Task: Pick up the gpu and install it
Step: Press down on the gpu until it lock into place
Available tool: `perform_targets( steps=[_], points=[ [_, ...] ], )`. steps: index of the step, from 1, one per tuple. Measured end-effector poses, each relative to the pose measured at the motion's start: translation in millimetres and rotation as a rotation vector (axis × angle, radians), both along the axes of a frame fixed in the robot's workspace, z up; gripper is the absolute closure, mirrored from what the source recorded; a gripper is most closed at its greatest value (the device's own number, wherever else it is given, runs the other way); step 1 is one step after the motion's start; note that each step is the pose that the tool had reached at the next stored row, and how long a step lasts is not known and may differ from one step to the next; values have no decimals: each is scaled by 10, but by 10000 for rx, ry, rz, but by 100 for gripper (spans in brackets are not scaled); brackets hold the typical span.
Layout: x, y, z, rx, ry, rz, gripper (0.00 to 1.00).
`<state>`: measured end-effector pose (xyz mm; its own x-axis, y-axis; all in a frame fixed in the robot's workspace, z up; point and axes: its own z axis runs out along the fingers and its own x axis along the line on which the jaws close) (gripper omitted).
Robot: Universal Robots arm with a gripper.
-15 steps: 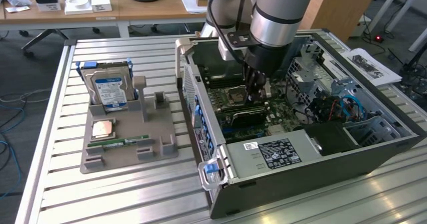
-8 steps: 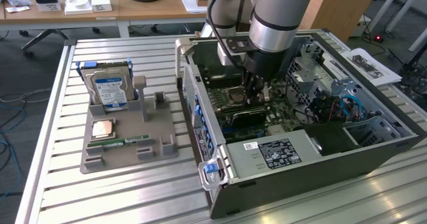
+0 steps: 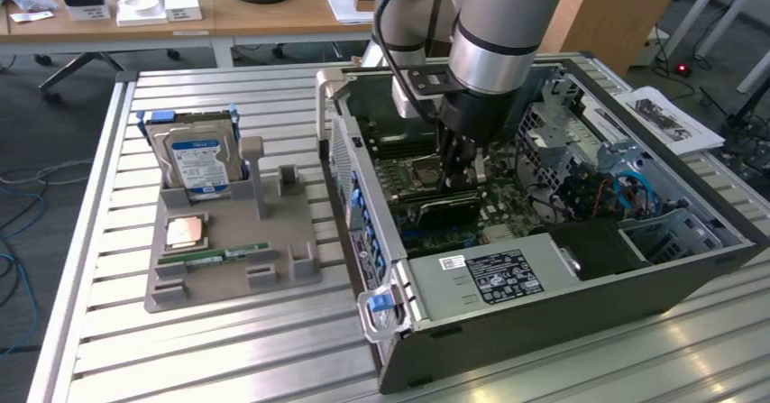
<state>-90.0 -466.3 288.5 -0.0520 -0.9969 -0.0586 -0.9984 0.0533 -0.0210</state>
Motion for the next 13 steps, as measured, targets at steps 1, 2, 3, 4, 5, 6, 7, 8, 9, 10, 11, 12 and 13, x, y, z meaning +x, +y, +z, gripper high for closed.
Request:
perform_targets(
  steps=[1, 2, 3, 4, 5, 6, 7, 8, 9, 10, 11, 12, 13],
  points=[
    [0, 0, -1, -1, 0, 0, 89],
    [0, 0, -7, 4, -3, 0, 89],
    [0, 0, -12, 4, -2, 0, 89],
    [0, 0, -19, 1, -1, 0, 89],
    [0, 0, -27, 1, 0, 1, 89],
    [0, 1, -35, 0, 0, 1, 89],
    [0, 1, -44, 0, 0, 0, 89],
    [0, 1, -55, 0, 1, 0, 89],
    [0, 2, -64, -1, 0, 0, 89],
    [0, 3, -71, -3, 0, 0, 89],
    [0, 3, -70, -6, 0, 0, 89],
    [0, 3, -70, -5, 1, 0, 89],
    [-4, 12, -72, -5, 0, -3, 89]
  ],
)
